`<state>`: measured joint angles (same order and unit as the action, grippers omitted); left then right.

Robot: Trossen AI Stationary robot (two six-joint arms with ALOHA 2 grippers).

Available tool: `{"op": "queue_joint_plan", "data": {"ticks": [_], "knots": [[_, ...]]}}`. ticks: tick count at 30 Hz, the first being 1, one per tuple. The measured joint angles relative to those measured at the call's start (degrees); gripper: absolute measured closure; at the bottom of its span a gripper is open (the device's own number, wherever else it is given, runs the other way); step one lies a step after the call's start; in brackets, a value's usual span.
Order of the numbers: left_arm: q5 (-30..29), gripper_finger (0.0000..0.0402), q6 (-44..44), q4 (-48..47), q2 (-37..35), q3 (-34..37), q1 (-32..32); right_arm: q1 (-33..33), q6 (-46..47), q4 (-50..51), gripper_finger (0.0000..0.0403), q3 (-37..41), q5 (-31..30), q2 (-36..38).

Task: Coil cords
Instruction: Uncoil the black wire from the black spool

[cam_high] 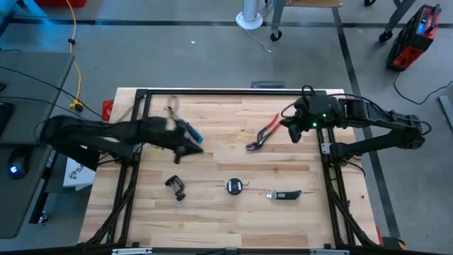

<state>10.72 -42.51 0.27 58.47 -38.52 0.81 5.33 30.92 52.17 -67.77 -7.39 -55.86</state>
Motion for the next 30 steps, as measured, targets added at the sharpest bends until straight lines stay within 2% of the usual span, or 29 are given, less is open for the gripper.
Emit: {"op": "queue_joint_plan", "data": {"ticks": [2, 6, 10, 15, 19, 25, 30], "knots": [[2.2, 0.0358, -6.8, 4.7, 6.1, -0.5, 1.7, 0.0, -2.6, 5.7, 0.0402, 0.0, 2.2, -0.3], [1.6, 0.0316, -18.0, 12.5, 16.5, -0.5, 5.7, 0.0, -3.7, 15.9, 0.0393, 0.1, 3.1, -1.3], [1.0, 0.0270, -30.7, 15.0, 26.5, -0.5, 8.1, -0.2, -5.3, 19.7, 0.0361, 0.4, 1.9, -2.2], [4.7, 0.0213, -39.9, 24.5, 36.6, -0.4, 8.8, -0.3, -0.4, 15.2, 0.0316, 7.1, 1.5, -0.4], [-0.5, 0.0183, -45.1, 26.3, 40.5, -0.5, 8.7, -1.5, 3.7, 9.5, 0.0299, 13.5, 4.9, 0.9], [-3.7, 0.0174, -53.8, 30.9, 45.5, -0.5, 10.2, -3.3, 5.1, 5.0, 0.0297, 17.5, 6.2, 1.1], [-5.7, 0.0174, -55.9, 32.8, 48.8, -3.8, 10.5, -3.6, 6.1, 3.7, 0.0297, 17.6, 6.4, 1.2]]}}
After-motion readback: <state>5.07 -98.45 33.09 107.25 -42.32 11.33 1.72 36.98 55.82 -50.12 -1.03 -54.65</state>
